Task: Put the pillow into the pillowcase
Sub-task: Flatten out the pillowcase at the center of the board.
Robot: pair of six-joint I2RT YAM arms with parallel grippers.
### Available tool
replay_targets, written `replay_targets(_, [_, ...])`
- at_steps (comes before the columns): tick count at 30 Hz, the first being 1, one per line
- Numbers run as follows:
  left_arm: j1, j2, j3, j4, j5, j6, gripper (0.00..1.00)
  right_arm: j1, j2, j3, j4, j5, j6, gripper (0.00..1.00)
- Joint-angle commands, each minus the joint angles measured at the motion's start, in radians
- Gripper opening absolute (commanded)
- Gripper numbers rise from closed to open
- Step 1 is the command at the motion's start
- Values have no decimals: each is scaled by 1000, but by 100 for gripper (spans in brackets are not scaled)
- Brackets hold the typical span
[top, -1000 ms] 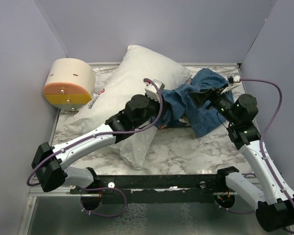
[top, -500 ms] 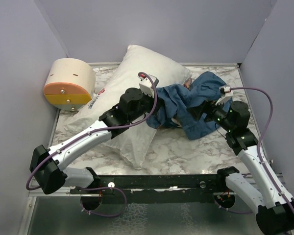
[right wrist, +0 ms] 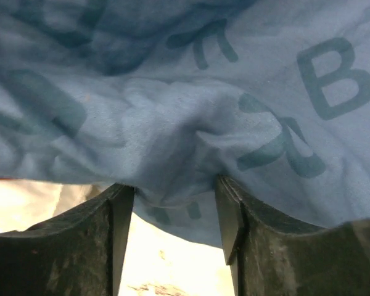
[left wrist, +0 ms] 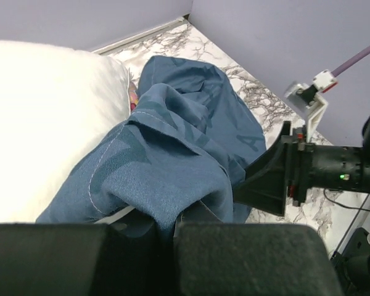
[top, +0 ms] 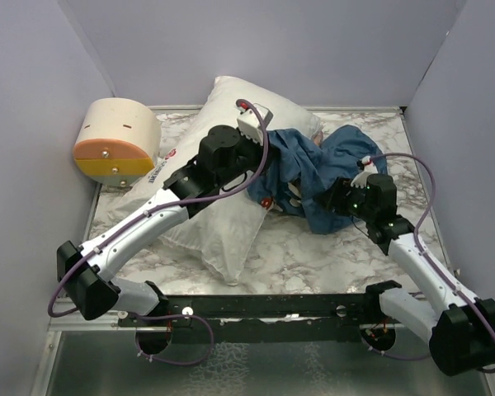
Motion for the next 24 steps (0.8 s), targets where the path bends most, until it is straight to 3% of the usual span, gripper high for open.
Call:
replay_targets(1, [10, 30, 112, -19, 44, 56, 0, 1, 82, 25, 121, 24, 4, 38])
replay_targets(3, [12, 49, 165, -42, 43, 80, 0, 0, 87, 76, 118, 39, -3, 9])
replay_targets(4, [14, 61, 196, -53, 39, 92, 0, 1, 70, 99, 112, 59, -7, 2])
replay_targets(8, [21, 138, 363, -83, 57, 121, 0, 1, -76, 214, 80, 213, -32, 1])
replay_targets(12, [20, 278, 607, -88, 197, 89, 0, 1, -174, 379, 37, 375, -54, 1])
replay_targets(16, [-9, 496, 933, -106, 361, 7, 0, 1, -225, 529, 30, 531, -76, 1])
replay_targets(20, [-103, 736, 1271, -79, 425, -34, 0, 0, -229, 656, 55, 641, -151, 1])
replay_targets(24, [-168, 803, 1300, 143, 427, -112, 0, 0, -199, 748, 111, 742, -263, 1])
